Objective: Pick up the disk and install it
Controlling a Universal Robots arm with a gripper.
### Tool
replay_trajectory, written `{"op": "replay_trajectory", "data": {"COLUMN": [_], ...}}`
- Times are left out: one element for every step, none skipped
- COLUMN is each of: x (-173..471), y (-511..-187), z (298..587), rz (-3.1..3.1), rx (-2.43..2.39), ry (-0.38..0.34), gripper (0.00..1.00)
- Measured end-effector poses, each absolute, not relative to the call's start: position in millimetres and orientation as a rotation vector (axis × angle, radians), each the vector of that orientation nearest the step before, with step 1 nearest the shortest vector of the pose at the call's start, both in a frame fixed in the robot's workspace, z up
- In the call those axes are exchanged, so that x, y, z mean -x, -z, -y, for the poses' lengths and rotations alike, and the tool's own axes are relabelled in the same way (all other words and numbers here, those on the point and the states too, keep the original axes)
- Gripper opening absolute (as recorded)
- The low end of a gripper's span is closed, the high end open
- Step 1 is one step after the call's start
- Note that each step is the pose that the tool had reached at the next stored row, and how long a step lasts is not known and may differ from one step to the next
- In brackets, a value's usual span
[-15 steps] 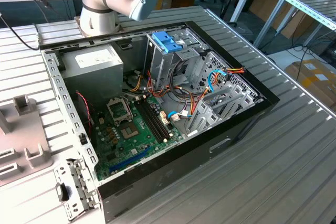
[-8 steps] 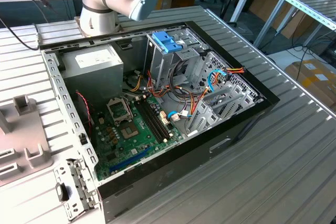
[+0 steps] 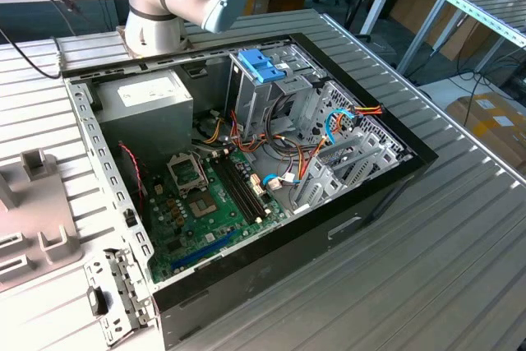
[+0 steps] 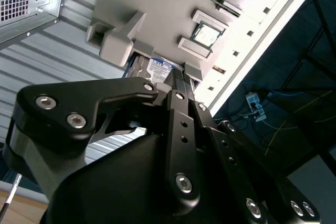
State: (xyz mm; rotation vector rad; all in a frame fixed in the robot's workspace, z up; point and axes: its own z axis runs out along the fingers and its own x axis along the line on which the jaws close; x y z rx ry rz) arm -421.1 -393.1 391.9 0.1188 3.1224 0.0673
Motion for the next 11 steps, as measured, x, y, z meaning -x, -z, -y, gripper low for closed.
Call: {"op": "replay_trajectory", "data": {"x": [421.1, 421.1, 421.1, 421.1, 421.1, 421.2, 421.1, 421.1, 421.1, 421.1, 421.1], "y": [-391.7, -391.5, -391.3, -391.2, -391.2, -391.2, -391.2, -391.2, -391.2, -391.2, -391.2], "z": [393.1, 393.2, 393.2, 393.1, 393.1, 393.1, 393.2, 393.2, 393.2, 393.2, 393.2], "rz": [-3.133, -3.151, -3.166, -3.169, -3.170, -3.170, -3.171, -3.172, -3.173, -3.173, -3.173], "rx": [-0.120, -0.121, -0.122, -0.122, -0.122, -0.122, -0.122, -0.122, -0.122, -0.122, -0.122], "ry": [-0.067, -0.066, -0.066, -0.065, -0.065, -0.065, -0.065, -0.065, -0.065, -0.065, -0.065], "gripper": [0.11, 0.11, 0.11, 0.11, 0.11, 0.11, 0.11, 0.11, 0.11, 0.11, 0.11]}}
